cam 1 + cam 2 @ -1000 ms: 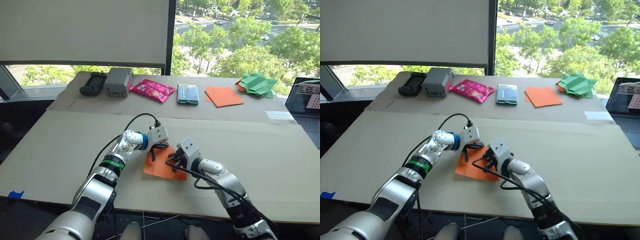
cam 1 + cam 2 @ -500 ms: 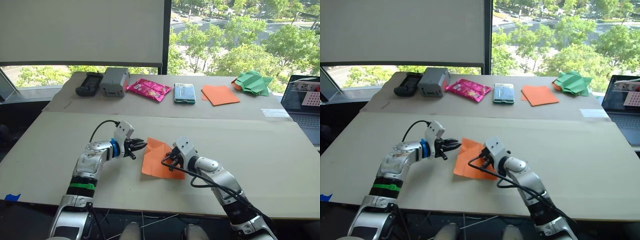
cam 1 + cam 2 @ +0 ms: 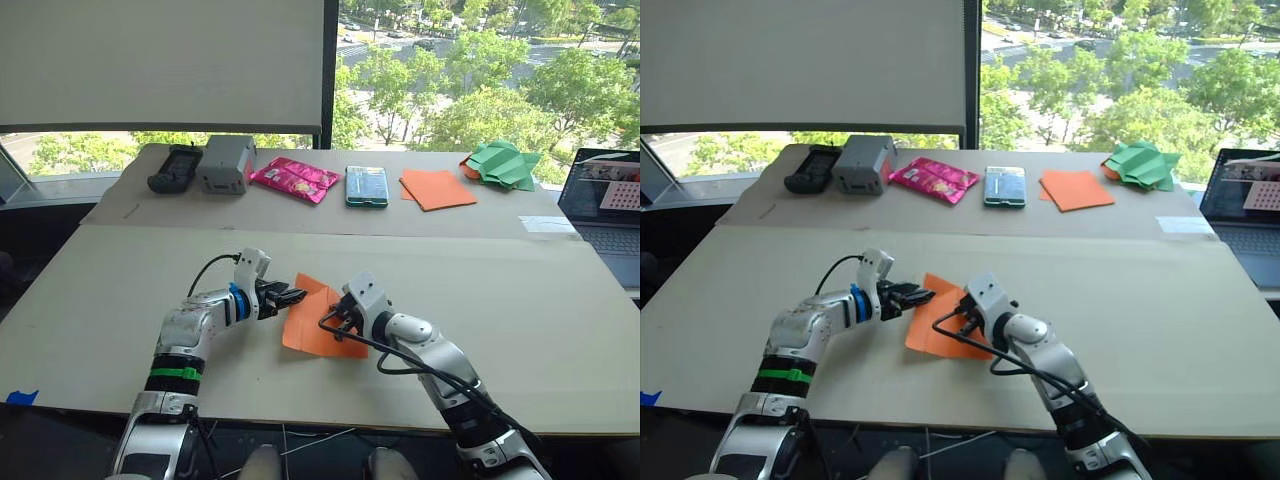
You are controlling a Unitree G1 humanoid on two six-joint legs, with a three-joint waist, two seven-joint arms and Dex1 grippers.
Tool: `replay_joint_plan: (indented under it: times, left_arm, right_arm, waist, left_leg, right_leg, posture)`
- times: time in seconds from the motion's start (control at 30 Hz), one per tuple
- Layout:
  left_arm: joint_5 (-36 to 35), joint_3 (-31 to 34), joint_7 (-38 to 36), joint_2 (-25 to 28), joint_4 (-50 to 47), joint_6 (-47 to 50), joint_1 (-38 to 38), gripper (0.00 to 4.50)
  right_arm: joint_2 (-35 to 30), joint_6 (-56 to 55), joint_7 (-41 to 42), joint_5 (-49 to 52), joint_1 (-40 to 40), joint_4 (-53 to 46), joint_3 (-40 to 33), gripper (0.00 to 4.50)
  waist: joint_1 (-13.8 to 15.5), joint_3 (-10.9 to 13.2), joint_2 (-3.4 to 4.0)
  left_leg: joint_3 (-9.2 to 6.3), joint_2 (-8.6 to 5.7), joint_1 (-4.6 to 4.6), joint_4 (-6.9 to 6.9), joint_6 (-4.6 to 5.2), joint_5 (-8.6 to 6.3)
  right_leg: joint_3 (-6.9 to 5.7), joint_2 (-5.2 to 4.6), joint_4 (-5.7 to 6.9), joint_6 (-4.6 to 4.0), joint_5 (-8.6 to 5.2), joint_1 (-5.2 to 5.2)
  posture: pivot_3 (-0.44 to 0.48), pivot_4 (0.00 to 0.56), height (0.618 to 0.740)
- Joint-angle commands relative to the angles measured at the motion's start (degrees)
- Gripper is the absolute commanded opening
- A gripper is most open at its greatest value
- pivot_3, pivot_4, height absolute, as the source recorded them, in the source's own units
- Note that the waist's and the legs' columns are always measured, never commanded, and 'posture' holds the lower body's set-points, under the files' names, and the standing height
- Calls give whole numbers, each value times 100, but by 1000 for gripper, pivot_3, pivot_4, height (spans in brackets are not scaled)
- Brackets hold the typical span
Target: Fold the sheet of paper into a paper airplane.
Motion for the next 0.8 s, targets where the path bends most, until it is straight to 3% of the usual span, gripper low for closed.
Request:
replay_joint_plan:
  times: [0.03,0.13,0.37,0.57,0.8]
  left_arm:
    - [-60,-38,32,-23,34,-155,-153,3147]
    - [-95,-70,-39,-50,49,-289,-194,2378]
    - [-72,-183,-146,2,66,-442,-253,24]
    - [-8,-334,-301,130,-176,-661,-223,24]
    - [650,-1186,-663,587,-721,-1859,227,24]
  right_arm:
    - [-7,299,-53,-117,121,238,113,0]
    - [3,307,-93,-114,142,214,112,0]
    - [33,319,-148,-104,162,190,101,0]
    - [48,328,-178,-95,153,197,88,0]
    - [140,339,-215,31,113,185,-110,0]
  waist:
    - [-3,0,0]
    - [5,0,0]
    - [3,1,0]
    - [3,1,0]
    - [3,4,8]
  left_leg:
    - [0,0,0,0,0,0]
    - [0,0,0,0,0,0]
    - [0,0,-1,0,-1,0]
    - [0,0,-2,0,-1,0]
    - [1,1,-2,-2,-2,-1]
  right_leg:
    - [0,0,-1,0,0,0]
    - [0,0,-1,0,0,0]
    - [0,0,-1,-1,0,0]
    - [0,0,-2,0,0,-1]
    - [3,0,-4,-1,0,-3]
  posture:
    - [0,150,702]
    - [0,150,702]
    - [0,150,702]
    - [0,150,702]
    - [0,150,702]
